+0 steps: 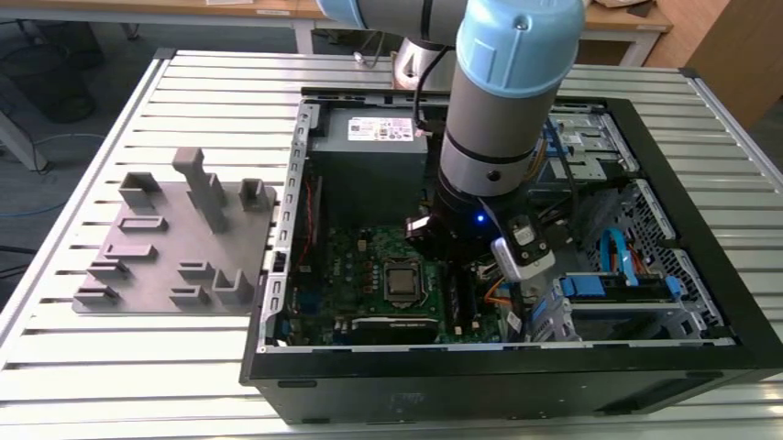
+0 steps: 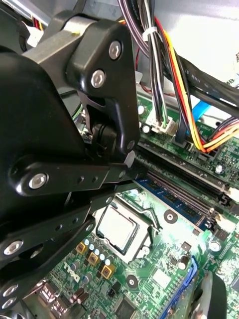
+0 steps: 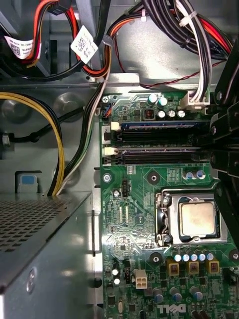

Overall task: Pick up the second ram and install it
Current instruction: 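Insert the second ram into the second slot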

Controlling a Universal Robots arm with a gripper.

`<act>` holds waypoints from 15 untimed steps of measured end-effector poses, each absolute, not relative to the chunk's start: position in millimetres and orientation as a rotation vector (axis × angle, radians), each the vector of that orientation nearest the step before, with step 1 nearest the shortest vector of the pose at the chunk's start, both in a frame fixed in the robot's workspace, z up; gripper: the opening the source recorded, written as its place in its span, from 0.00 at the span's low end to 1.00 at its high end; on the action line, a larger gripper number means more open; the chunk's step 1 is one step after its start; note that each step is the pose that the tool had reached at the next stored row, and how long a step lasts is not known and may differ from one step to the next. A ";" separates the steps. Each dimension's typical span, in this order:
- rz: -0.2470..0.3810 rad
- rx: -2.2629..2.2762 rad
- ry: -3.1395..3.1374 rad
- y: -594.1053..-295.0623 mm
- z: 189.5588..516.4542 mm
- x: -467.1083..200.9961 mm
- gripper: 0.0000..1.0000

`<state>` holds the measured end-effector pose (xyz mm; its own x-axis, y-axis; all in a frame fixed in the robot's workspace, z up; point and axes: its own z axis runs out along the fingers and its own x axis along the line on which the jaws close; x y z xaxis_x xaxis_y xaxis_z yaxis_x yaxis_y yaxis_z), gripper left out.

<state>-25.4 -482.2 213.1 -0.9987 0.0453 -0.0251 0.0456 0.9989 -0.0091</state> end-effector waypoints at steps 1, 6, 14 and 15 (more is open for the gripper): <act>-0.015 0.069 3.116 -482.2 213.0 -24.8 0.14; -0.015 0.062 3.119 -481.8 211.7 -22.2 0.14; -0.016 0.055 3.121 -481.7 208.7 -20.9 0.14; -0.016 0.053 3.121 -481.6 208.6 -20.8 0.14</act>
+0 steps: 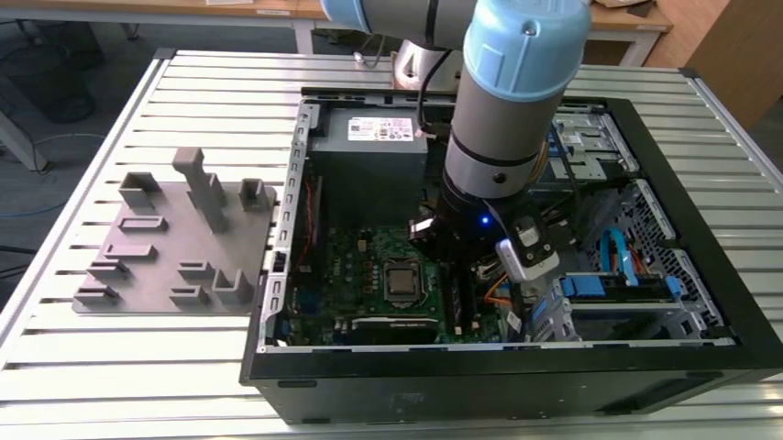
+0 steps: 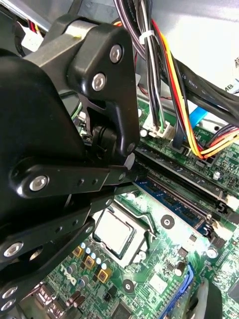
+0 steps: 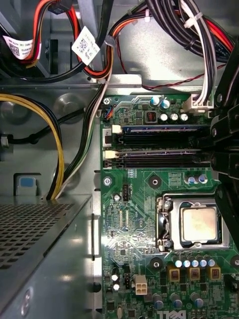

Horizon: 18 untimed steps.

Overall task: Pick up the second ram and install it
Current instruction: 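Insert the second ram into the second slot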

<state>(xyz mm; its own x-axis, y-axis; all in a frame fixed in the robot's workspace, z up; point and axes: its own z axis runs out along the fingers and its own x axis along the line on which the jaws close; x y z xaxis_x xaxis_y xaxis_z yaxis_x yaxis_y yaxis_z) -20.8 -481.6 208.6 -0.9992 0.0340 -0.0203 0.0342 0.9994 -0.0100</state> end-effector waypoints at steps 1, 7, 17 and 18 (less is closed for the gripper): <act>-0.016 0.049 3.121 -481.6 208.7 -20.7 0.14; -0.018 0.014 3.121 -481.4 208.8 -20.7 0.14; -0.020 0.012 3.125 -481.5 203.6 -20.5 0.14; -0.019 0.012 3.124 -481.5 203.4 -20.5 0.14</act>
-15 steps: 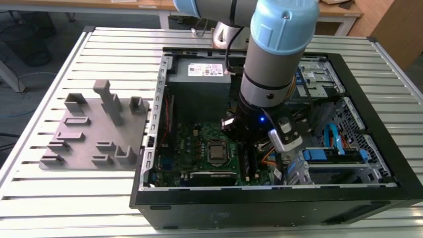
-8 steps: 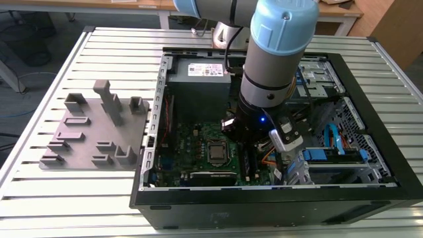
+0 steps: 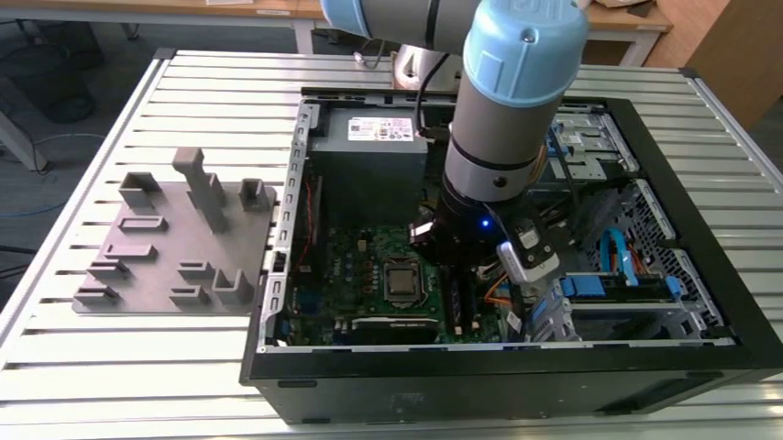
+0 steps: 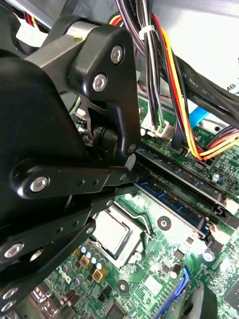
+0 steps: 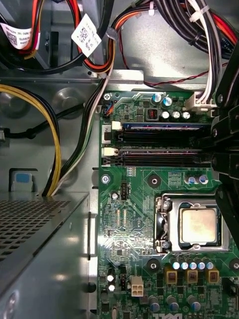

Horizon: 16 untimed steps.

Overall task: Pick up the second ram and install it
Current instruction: 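Insert the second ram into the second slot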

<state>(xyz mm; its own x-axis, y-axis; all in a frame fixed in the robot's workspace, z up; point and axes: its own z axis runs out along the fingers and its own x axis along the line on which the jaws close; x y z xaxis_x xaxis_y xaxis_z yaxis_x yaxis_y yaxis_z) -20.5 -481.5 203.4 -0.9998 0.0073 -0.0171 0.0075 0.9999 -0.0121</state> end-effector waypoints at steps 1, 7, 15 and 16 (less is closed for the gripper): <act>-0.019 0.012 3.124 -481.5 203.3 -20.5 0.14; -0.017 0.011 3.124 -481.3 202.8 -20.4 0.21; -0.018 0.010 3.124 -475.5 220.9 -20.5 0.20; -0.019 0.010 3.124 -474.1 224.1 -20.5 0.20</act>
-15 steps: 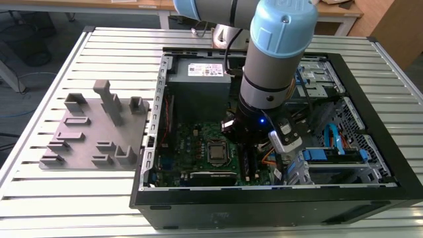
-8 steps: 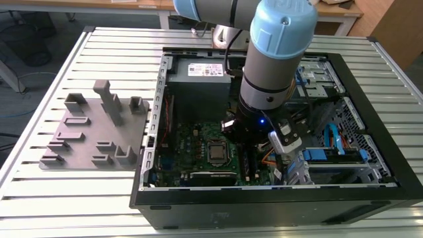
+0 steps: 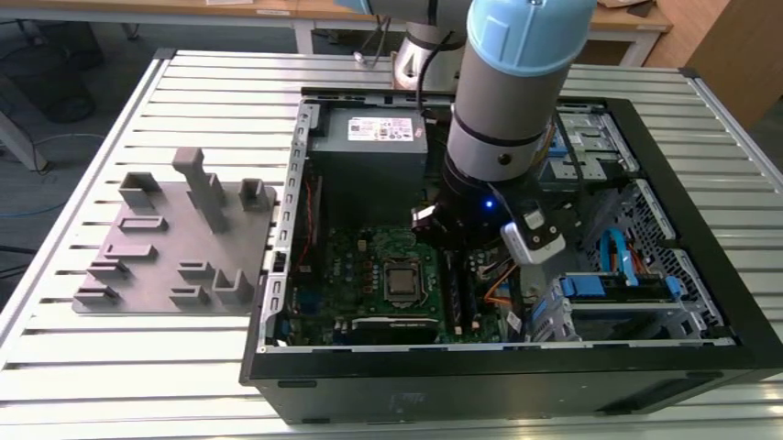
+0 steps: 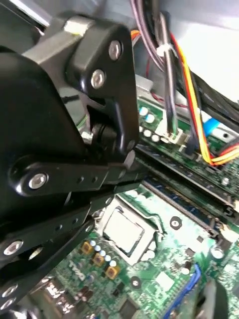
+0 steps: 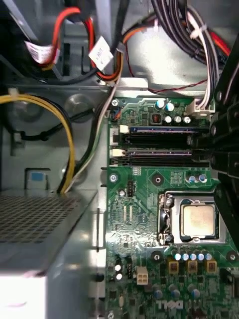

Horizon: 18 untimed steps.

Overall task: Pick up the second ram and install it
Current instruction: 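Insert the second ram into the second slot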

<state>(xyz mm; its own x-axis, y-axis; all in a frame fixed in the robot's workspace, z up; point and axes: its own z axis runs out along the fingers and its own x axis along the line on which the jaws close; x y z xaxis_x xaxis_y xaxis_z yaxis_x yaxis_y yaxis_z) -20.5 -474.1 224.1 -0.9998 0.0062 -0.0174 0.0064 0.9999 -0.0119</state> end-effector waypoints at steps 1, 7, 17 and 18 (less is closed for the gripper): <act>-0.019 0.010 3.124 -473.3 227.2 -20.5 0.13; -0.019 0.010 3.123 -473.1 230.1 -20.6 0.10; -0.018 0.010 3.120 -467.6 251.0 -20.6 0.10; -0.018 0.010 3.121 -467.6 251.1 -20.6 0.10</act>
<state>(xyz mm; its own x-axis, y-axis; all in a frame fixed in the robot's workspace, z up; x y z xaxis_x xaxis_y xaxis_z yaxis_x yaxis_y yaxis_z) -20.6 -467.6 251.1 -0.9998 0.0061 -0.0210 0.0064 0.9999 -0.0116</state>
